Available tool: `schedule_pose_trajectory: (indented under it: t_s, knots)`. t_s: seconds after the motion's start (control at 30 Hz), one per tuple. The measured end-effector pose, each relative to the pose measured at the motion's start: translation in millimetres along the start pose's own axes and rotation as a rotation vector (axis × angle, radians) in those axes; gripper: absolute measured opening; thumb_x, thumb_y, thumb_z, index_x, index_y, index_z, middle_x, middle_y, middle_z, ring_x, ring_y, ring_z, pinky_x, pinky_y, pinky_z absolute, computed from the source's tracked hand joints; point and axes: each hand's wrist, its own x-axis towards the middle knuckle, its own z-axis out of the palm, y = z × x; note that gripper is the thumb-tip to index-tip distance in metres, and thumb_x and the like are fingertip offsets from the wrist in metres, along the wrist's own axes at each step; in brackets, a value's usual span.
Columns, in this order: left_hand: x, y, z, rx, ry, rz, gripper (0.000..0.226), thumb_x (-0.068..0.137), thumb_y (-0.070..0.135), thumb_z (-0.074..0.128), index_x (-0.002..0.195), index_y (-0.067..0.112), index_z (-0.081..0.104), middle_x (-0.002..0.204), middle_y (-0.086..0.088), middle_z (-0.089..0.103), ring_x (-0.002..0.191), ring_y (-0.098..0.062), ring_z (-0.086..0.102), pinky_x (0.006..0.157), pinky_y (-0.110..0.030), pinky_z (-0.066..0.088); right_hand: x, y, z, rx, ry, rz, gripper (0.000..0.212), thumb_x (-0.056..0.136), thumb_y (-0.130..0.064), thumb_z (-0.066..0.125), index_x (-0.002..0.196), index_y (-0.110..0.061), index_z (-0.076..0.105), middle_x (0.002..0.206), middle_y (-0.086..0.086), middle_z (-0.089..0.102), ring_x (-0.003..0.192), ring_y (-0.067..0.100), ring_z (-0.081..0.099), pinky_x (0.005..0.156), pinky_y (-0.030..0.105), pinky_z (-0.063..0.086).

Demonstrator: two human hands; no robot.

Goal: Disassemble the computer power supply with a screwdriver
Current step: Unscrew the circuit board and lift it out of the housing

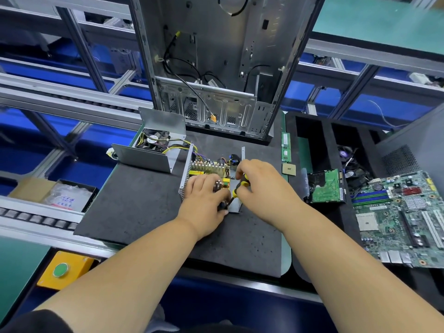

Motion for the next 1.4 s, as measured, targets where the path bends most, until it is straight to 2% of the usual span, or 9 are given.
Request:
schedule_pose_trajectory:
  t_s: [0.13,0.27,0.43,0.67,0.83,0.97,1.07,1.17,1.4]
  knots:
    - [-0.4,-0.4,-0.6,0.003,-0.005,0.016,0.038,0.069,0.038,0.081,0.102,0.030,0.065,0.128,-0.003,0.048,0.124,-0.027,0.028,0.107,-0.038,0.012,-0.1,-0.7,-0.5,-0.168,0.035,-0.014,0.034,0.097,-0.052,0.046,0.098,-0.018,0.053,0.082,0.000,0.060,0.082,0.026,0.053,0.058,0.034,0.032]
    - [1.4,-1.8,-4.6,0.030,-0.070,0.027,0.039,0.075,0.045,0.077,0.110,0.035,0.063,0.138,0.000,0.039,0.130,-0.027,0.018,0.110,-0.036,0.008,2.7,-2.2,-0.4,-0.037,0.011,0.006,0.020,0.100,-0.035,0.051,0.105,-0.016,0.051,0.076,-0.007,0.049,0.078,0.024,0.046,0.055,0.034,0.027]
    - [4.0,-2.6,-8.3,-0.001,-0.123,0.037,0.029,0.084,0.043,0.071,0.112,0.039,0.065,0.144,0.005,0.030,0.135,-0.030,0.017,0.110,-0.035,0.012,-1.9,-2.9,-1.2,0.051,-0.013,-0.006,0.012,0.090,-0.017,0.053,0.102,-0.015,0.050,0.095,0.001,0.052,0.091,0.025,0.044,0.069,0.035,0.034]
    - [19.4,-3.9,-15.9,0.037,-0.207,0.118,0.026,0.086,0.041,0.067,0.112,0.039,0.064,0.142,0.008,0.028,0.125,-0.024,0.022,0.106,-0.036,0.015,-1.7,0.4,-4.4,-0.107,-0.015,-0.025,0.031,0.100,-0.050,0.043,0.101,-0.020,0.053,0.085,-0.002,0.062,0.084,0.024,0.053,0.067,0.038,0.045]
    - [23.8,-3.0,-14.4,0.123,-0.231,0.198,0.031,0.084,0.039,0.068,0.115,0.038,0.066,0.148,0.006,0.027,0.133,-0.021,0.009,0.108,-0.041,-0.001,-2.5,0.9,-2.7,-0.012,-0.015,-0.009,0.015,0.099,-0.033,0.050,0.104,-0.019,0.049,0.075,-0.007,0.051,0.078,0.023,0.047,0.058,0.035,0.032]
    - [30.1,-4.7,-13.3,0.139,-0.258,0.221,0.032,0.083,0.044,0.069,0.113,0.033,0.068,0.147,0.006,0.028,0.134,-0.027,0.016,0.110,-0.040,0.003,-4.3,-1.0,-5.2,0.063,-0.020,-0.008,0.014,0.089,-0.018,0.053,0.103,-0.016,0.050,0.092,-0.002,0.053,0.091,0.023,0.044,0.068,0.034,0.033]
    - [35.8,-3.4,-11.9,0.155,-0.282,0.234,0.042,0.081,0.047,0.070,0.119,0.030,0.065,0.143,0.006,0.031,0.133,-0.024,0.018,0.108,-0.039,0.003,-6.0,-2.0,-6.0,-0.076,-0.016,-0.043,0.016,0.092,-0.029,0.051,0.101,-0.016,0.050,0.092,-0.001,0.054,0.090,0.026,0.048,0.073,0.038,0.042]
    - [38.6,-0.3,-8.7,0.158,-0.307,0.204,0.056,0.082,0.043,0.068,0.133,0.024,0.053,0.138,0.005,0.033,0.129,-0.022,0.018,0.108,-0.040,0.007,-5.6,-2.1,-5.1,-0.166,-0.011,-0.060,0.030,0.098,-0.047,0.046,0.100,-0.016,0.049,0.086,-0.003,0.057,0.085,0.026,0.051,0.067,0.038,0.042]
    - [42.0,1.3,-9.5,0.252,-0.334,0.294,0.043,0.086,0.036,0.063,0.125,0.018,0.062,0.142,-0.001,0.035,0.130,-0.026,0.024,0.110,-0.040,0.020,-7.5,-0.7,-2.6,-0.002,-0.014,-0.023,0.013,0.095,-0.027,0.053,0.102,-0.019,0.046,0.078,-0.009,0.045,0.080,0.021,0.044,0.060,0.036,0.031]
